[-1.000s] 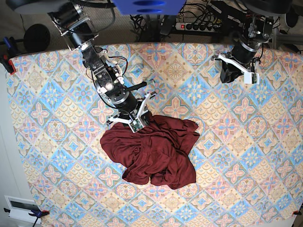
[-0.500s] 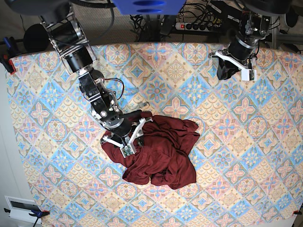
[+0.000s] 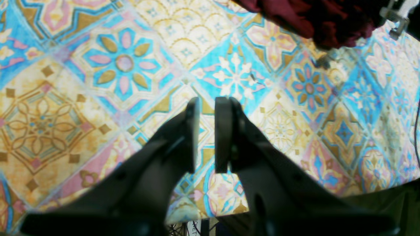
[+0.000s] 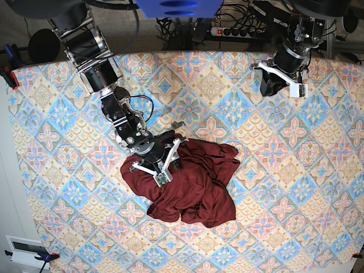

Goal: Layout the t-shirt on the table in an organized manner, then fold the t-shirt properly
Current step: 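Drag the grasped shirt edge with the right gripper away from the pile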

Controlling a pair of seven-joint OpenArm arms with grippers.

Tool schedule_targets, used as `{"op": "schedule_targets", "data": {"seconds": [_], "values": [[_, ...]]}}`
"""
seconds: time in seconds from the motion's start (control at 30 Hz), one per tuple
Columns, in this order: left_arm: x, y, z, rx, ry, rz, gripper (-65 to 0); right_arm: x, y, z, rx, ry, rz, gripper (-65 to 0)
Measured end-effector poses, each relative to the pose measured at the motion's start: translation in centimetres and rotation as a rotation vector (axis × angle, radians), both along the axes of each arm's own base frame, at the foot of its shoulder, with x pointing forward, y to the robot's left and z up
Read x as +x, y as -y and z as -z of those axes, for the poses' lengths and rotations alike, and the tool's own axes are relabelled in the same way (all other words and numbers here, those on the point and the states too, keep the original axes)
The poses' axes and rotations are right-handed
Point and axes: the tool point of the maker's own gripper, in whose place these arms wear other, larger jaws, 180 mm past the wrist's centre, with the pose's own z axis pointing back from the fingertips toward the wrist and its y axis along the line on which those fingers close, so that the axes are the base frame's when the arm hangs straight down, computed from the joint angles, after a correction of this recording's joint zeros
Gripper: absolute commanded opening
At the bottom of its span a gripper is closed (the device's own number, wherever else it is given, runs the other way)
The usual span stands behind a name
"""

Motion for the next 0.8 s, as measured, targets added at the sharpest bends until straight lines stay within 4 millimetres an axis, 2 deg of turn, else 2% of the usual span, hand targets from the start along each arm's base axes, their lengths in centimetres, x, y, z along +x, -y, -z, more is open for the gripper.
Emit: {"op": "schedule_targets", "data": {"seconds": [0.13,0.2,0.33,0.4,0.5,0.53,0.7,0.8], "values": [[0.1,0.0,0.0,0.000,0.002,0.001,-56.2,-1.1,-1.5,-0.1,0.020,-0.007,-0.098,-65.0],[0.4,0.0,-0.2,-0.001,0.012,0.001,-56.2,-1.2,-1.8,-0.9,0.021,0.014,-0.105,-64.5],[1.0,-0.3,-0.7,0.005,0.035,-0.003,-56.2,-0.9,-2.4,-6.4,0.127,0.154,-0.095,-65.0],[1.1,-0.9,-0.8,0.017,0.034,-0.017,-56.2,-1.8,-1.9,-6.9,0.168,0.160,-0.068,-65.0],[1.6,-1.6,-1.2,0.034,0.052,-0.030,-56.2,-5.2,-0.3,-4.8,0.207,0.071,-0.027,-65.0],[1.7,-1.7,-1.3,0.035,0.057,-0.032,-56.2,-6.0,0.6,-4.8,0.216,0.061,-0.018,-65.0],[2.5,-1.8,-1.8,0.036,0.079,-0.031,-56.2,-7.1,5.5,-9.9,0.305,0.189,0.086,-65.0],[2.8,-1.9,-2.0,0.039,0.090,-0.032,-56.1,-9.8,7.8,-10.1,0.309,0.164,0.113,-65.0]]}}
